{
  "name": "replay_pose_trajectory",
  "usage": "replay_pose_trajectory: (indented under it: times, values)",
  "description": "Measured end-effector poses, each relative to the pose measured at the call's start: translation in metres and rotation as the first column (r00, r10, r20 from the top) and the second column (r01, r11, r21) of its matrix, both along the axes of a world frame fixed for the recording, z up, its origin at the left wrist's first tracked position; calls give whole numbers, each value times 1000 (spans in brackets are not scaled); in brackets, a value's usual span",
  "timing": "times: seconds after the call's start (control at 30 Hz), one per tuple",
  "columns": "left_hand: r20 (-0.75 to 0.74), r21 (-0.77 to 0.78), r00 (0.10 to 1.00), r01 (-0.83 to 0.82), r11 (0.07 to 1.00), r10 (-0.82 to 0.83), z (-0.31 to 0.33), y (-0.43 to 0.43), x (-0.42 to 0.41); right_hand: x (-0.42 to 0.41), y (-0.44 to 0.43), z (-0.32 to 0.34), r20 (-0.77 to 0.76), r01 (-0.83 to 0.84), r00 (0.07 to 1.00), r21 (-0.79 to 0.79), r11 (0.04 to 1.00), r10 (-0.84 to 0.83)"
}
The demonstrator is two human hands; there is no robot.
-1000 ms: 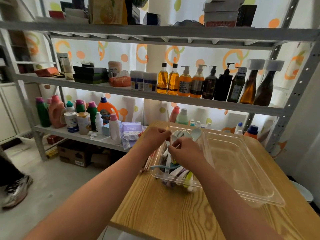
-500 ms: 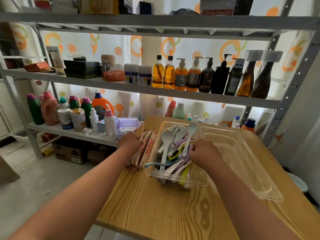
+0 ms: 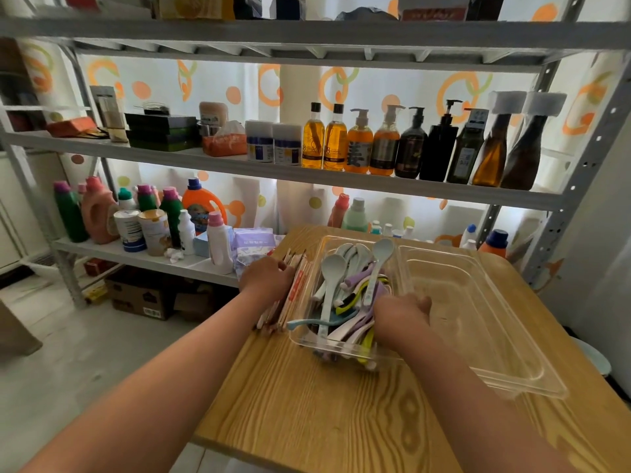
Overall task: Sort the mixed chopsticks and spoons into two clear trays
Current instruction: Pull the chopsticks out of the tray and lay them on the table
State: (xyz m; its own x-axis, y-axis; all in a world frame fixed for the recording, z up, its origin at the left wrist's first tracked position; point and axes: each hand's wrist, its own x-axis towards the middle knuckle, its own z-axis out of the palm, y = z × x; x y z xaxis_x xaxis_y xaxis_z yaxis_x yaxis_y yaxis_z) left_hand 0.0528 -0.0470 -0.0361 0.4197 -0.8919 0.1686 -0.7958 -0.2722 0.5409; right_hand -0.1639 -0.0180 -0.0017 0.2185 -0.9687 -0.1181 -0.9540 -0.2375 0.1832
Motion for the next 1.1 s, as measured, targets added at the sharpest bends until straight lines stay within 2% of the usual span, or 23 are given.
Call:
replay_pose_trajectory:
  times: [0.2, 0.33, 0.6, 1.1]
  values:
    - [-78, 21, 981, 180, 983, -178, 9, 3, -37, 1, 2, -3, 99, 58, 993, 7, 998, -58]
    - [-98, -35, 986, 134, 990, -137, 4, 5, -41, 2, 7, -2, 99, 73, 992, 4, 997, -73]
    - [-68, -36, 985, 153, 987, -156, 4, 7, -43, 6, 11, 3, 42, 117, 992, 66, 991, -120]
    - [-98, -24, 982, 158, 987, -160, 4, 7, -42, 6, 10, 10, -6, 72, 997, 155, 985, -72]
